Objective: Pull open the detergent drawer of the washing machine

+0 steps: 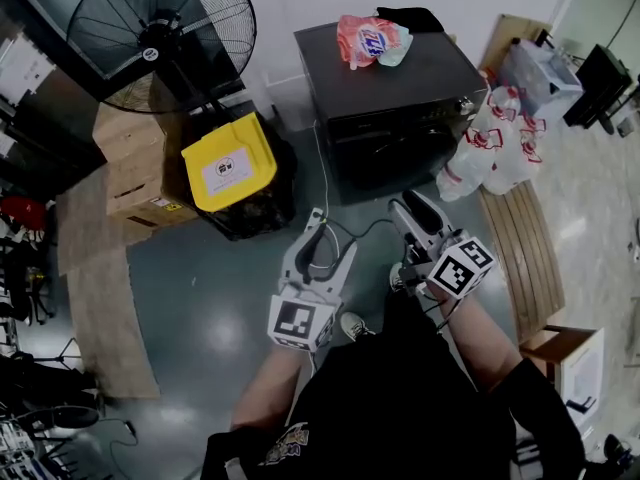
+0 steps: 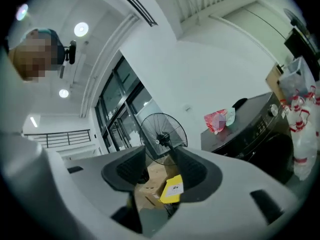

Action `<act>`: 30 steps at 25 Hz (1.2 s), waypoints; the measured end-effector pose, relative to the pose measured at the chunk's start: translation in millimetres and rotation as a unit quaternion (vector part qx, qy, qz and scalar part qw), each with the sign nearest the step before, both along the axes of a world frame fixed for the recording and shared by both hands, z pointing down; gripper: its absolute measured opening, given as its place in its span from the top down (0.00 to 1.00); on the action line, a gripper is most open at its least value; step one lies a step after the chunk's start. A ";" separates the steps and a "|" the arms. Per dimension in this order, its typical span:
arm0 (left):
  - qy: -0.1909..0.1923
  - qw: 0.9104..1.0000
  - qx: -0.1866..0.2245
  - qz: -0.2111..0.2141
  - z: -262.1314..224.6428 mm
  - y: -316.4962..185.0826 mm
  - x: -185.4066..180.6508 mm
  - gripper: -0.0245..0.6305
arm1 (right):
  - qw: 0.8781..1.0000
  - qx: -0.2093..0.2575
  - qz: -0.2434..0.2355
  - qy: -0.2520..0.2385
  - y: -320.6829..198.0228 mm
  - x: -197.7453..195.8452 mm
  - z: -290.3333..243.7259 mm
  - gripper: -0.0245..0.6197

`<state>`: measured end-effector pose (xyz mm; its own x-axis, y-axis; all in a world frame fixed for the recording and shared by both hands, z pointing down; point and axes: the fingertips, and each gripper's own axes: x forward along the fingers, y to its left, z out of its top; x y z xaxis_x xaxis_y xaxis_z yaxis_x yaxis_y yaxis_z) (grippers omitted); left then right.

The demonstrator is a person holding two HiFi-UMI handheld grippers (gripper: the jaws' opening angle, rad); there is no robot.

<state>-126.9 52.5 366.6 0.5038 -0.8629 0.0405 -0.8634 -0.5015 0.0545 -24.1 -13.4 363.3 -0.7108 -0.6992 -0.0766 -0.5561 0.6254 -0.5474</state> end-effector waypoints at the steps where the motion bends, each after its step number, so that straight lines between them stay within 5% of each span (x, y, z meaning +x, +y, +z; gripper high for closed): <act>1: -0.003 1.000 0.004 -0.001 1.4 -2.4 0.2 0.63 | 1.000 -0.011 0.000 -0.011 -5.7 0.5 4.3 0.63; 10: -0.027 1.000 -0.012 -0.008 9.3 -37.6 3.1 0.57 | 0.992 -0.098 -0.015 -0.079 -76.4 -9.2 47.7 0.57; 30: -0.070 0.995 -0.063 -0.028 61.5 -217.0 30.4 0.57 | 0.971 -0.223 -0.046 -0.074 -260.0 -29.5 187.4 0.46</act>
